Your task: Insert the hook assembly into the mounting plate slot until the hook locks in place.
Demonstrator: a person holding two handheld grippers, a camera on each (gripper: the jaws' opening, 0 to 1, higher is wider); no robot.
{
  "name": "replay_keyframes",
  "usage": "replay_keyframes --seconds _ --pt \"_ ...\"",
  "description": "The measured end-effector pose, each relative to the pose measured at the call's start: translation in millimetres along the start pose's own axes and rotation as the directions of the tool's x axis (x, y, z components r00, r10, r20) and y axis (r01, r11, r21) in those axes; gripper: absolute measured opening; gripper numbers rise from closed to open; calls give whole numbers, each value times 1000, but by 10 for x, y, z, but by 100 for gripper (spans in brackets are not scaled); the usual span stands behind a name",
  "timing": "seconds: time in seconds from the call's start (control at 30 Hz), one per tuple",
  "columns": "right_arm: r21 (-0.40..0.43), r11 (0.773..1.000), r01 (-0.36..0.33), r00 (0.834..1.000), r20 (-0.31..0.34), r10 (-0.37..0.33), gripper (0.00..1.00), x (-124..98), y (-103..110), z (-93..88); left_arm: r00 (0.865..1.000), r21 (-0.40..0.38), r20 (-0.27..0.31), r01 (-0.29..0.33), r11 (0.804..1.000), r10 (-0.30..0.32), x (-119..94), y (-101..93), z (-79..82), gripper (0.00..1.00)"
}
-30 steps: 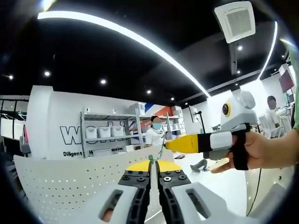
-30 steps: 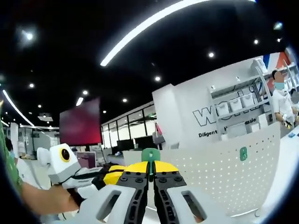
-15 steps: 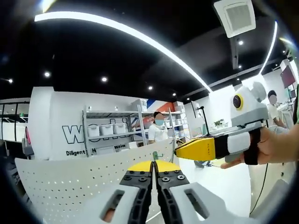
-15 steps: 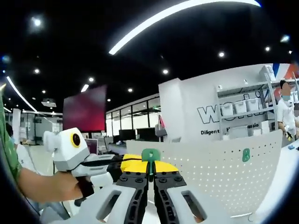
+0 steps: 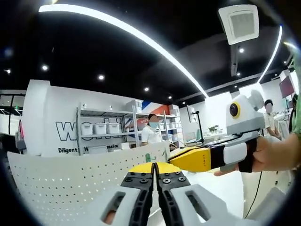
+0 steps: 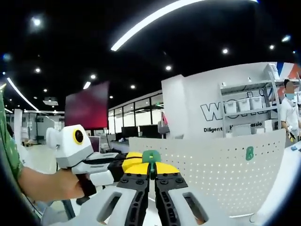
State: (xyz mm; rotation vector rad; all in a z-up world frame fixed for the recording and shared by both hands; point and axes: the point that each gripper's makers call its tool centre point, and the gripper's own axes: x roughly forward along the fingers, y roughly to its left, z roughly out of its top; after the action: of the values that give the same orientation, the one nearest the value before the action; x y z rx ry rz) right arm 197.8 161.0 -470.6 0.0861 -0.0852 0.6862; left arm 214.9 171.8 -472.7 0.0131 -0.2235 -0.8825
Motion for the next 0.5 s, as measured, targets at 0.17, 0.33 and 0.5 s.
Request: replay_keyframes --seconds 0.17,0.33,0.5 --pt "-7 1000 3 1000 8 -3 1 -9 -10 14 1000 -8 -7 8 1000 -8 3 -25 -16 2" --pt "4 1000 -11 1000 -12 11 1 -14 3 -20 999 44 -41 15 999 -13 10 -10 -103 2" --pt "13 1000 -26 999 -40 27 1 0 46 -90 998 79 -54 17 997 -13 30 14 -166 2"
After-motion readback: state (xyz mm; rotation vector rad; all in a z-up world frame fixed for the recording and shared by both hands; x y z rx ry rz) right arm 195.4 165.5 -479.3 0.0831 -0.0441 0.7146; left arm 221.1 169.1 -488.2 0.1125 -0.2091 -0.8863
